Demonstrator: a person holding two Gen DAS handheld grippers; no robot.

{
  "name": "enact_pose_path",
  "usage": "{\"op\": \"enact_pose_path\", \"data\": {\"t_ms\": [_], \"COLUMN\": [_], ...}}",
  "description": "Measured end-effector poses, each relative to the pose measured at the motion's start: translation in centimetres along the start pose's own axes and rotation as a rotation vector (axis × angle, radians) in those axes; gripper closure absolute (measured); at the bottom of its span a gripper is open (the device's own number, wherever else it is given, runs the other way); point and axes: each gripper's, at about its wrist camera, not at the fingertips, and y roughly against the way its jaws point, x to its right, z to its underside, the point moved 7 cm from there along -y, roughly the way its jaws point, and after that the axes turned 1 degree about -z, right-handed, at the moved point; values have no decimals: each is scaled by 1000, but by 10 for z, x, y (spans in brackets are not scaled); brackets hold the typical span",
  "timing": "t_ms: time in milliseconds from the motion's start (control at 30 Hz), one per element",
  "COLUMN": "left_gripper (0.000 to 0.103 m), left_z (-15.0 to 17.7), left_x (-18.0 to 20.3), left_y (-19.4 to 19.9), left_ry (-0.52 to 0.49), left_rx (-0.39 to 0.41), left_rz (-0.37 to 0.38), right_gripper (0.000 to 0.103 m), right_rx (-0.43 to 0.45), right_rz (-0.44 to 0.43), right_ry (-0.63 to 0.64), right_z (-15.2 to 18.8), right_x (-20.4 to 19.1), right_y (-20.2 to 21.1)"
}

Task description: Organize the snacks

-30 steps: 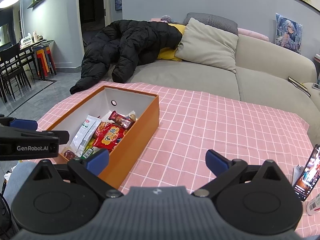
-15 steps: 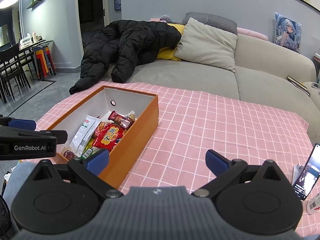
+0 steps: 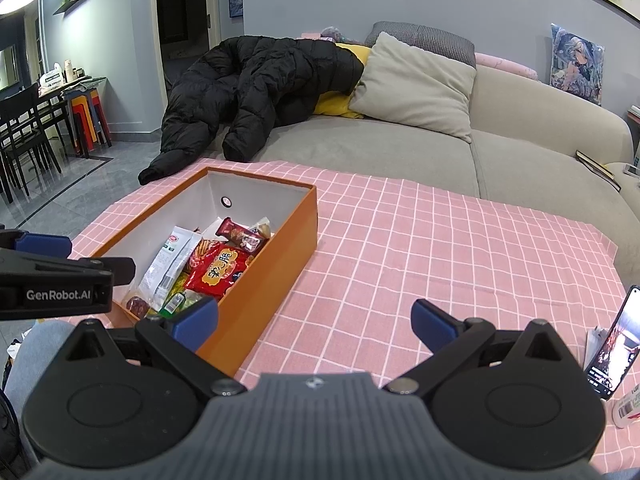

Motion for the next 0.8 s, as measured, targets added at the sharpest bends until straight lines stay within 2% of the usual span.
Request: {"op": "enact_pose_path", "data": {"t_ms": [667, 800], "left_gripper": [16, 15], "left_z": [-1, -1], "left_x": [2, 3], "left_y": [-3, -1], "left_ry": [-31, -52], "left_rx": [-4, 19], "left_rz": [7, -19], "right_gripper": [4, 4], "right_rx": [-8, -10], "right_rz": [3, 5], "right_ry": [-13, -14], "right_z": [3, 2], "right_x": [-1, -1], "right_y": [-2, -3]}}
